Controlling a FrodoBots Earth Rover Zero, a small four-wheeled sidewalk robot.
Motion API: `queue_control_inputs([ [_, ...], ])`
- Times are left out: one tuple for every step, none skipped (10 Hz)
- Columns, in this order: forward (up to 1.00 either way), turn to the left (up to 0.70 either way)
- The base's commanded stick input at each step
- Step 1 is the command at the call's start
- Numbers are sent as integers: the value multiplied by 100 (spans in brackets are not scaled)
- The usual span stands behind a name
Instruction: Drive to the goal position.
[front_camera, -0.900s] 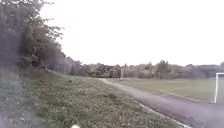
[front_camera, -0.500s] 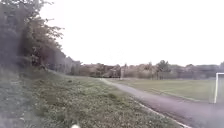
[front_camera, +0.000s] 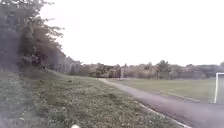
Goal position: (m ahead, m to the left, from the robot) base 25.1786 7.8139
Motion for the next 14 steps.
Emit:
queue_control_inputs([
  [-70,0],
  [-70,0],
  [-70,0],
  [-70,0],
  [-70,0],
  [-70,0],
  [-70,0],
  [-70,0],
  [-64,0],
  [-43,0],
  [-23,0],
  [-13,0],
  [-3,0],
  [0,0],
])
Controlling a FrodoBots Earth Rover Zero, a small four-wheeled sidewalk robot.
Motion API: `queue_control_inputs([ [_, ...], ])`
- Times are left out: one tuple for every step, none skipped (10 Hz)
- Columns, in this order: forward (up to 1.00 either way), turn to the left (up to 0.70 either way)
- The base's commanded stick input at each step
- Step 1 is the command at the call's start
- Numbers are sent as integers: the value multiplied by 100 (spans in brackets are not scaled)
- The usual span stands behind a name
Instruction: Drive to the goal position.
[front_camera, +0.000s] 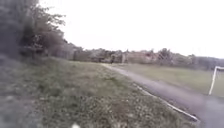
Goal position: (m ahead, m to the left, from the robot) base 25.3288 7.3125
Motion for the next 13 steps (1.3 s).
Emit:
queue_control_inputs([
  [0,0],
  [0,0],
  [0,0],
  [0,0],
  [0,0],
  [0,0],
  [0,0],
  [0,0],
  [-39,0],
  [-62,0],
  [-70,0],
  [-70,0],
  [-65,0],
])
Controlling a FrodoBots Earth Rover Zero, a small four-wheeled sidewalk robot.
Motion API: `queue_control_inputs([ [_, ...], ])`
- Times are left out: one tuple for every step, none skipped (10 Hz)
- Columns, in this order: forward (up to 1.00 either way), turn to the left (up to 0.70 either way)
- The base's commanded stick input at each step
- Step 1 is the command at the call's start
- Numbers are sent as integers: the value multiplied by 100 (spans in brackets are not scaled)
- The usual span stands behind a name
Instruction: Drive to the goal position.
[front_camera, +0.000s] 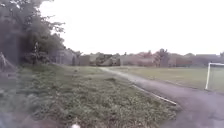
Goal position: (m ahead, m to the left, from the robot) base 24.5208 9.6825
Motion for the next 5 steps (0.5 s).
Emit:
queue_control_inputs([
  [-52,0],
  [0,0],
  [0,0],
  [0,0],
  [0,0],
])
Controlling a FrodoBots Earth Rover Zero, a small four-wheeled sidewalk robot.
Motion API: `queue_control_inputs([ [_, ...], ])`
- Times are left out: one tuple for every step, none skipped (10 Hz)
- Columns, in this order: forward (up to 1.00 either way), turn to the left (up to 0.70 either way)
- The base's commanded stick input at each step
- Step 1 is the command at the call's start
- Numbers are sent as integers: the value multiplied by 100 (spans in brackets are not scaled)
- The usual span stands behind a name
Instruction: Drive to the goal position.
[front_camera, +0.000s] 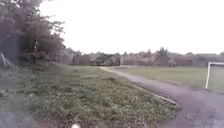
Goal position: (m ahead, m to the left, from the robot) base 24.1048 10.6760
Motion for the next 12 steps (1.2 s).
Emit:
queue_control_inputs([
  [0,0],
  [0,0],
  [0,0],
  [0,0],
  [0,0],
  [0,-10],
  [0,-40],
  [0,-70],
  [0,-70],
  [0,-70],
  [0,-70],
  [0,-70],
])
